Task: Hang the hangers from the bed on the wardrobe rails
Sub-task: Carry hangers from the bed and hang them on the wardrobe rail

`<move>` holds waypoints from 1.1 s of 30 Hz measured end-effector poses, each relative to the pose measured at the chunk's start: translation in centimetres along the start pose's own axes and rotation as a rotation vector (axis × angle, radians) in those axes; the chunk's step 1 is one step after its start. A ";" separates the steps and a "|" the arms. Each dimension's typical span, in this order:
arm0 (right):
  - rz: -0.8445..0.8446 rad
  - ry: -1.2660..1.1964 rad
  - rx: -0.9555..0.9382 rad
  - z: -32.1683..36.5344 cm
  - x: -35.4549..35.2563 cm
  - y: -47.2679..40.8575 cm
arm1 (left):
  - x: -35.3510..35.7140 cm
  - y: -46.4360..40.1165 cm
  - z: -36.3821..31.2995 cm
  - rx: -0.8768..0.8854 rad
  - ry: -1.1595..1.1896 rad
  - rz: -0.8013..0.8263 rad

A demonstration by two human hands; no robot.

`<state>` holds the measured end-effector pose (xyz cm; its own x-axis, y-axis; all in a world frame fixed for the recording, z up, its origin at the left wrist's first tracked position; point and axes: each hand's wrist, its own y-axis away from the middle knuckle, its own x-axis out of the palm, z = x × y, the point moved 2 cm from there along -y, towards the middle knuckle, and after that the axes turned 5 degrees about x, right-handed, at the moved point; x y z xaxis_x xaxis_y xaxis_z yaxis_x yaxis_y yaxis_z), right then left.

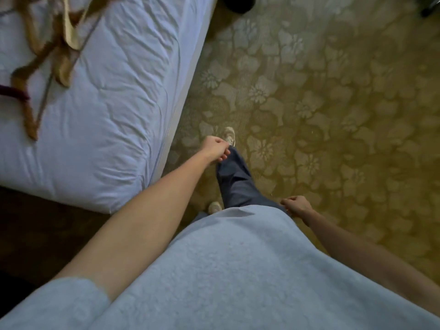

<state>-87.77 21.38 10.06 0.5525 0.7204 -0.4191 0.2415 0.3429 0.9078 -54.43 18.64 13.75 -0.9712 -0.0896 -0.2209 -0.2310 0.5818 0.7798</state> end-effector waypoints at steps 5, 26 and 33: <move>0.015 -0.016 0.014 12.5 -6.3 -2.7 | -6.0 -8.4 -7.0 -0.040 -0.065 -0.031; 0.108 0.251 -0.762 79.9 -14.8 -0.9 | -26.4 -27.7 -19.4 -0.389 0.175 -0.201; 0.082 0.630 -0.640 89.5 -17.6 -5.0 | -33.1 -35.9 -31.0 -0.295 0.401 -0.337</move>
<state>-27.26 -46.94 14.29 -0.0363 0.8894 -0.4556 -0.3737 0.4107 0.8316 -15.80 -24.36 11.19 -0.7750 -0.5611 -0.2908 -0.4806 0.2245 0.8477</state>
